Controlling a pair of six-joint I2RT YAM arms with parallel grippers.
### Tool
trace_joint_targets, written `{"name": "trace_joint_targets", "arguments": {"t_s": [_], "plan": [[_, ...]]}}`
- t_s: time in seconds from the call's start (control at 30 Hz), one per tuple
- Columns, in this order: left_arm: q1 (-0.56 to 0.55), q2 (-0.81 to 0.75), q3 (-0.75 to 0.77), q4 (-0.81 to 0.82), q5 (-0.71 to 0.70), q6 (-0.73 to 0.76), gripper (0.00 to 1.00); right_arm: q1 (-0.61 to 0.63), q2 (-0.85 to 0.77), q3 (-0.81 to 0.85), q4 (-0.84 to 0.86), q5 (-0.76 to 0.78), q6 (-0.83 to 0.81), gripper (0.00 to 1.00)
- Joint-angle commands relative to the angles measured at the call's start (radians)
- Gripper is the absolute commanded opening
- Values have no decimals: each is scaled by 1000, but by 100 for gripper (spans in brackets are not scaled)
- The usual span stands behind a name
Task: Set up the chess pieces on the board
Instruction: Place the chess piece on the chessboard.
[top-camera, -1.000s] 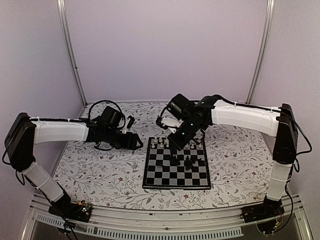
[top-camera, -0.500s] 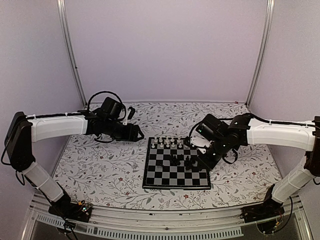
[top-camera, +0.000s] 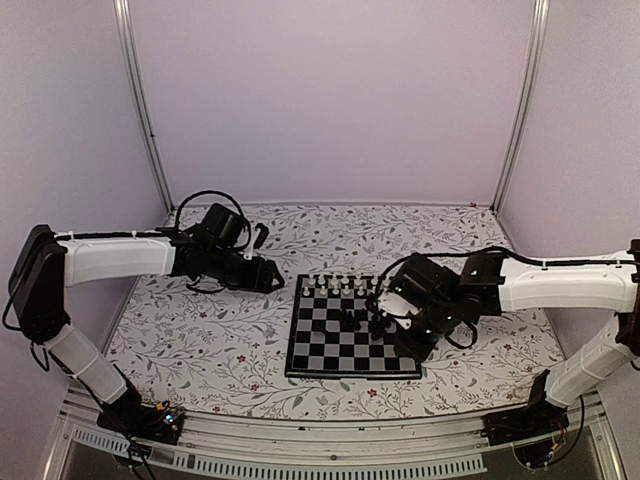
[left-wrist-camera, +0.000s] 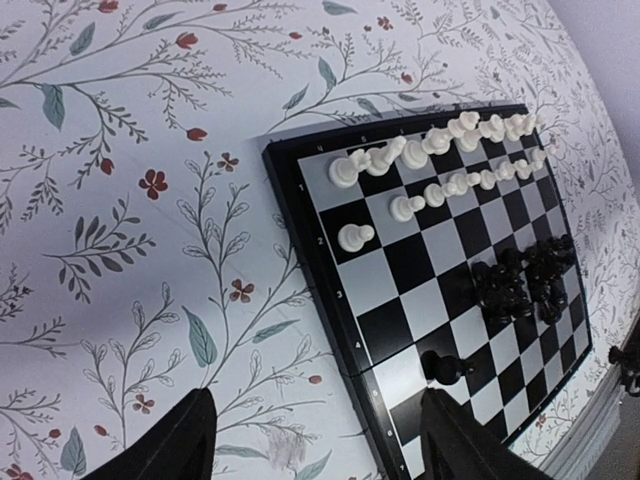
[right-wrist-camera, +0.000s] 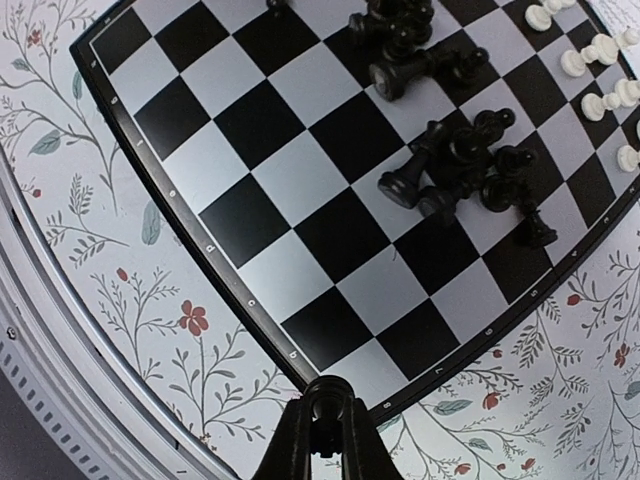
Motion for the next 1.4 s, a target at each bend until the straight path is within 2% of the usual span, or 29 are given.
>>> {"name": "trace_joint_targets", "arguments": {"t_s": [0.0,0.13,1.03,1.37], "plan": [[13,-27,-15,25,8,34,72,44,75,31,-32,72,62,1],[16,-30,-26,42,13,29,72,44,112,40,-61,91,112,1],[16,-58,-67,65,27,-7,72,44,177,27,-36,158,132,4],[16,-57,-77,77,38,-18,72,43,176,28,-36,141,130,12]]}}
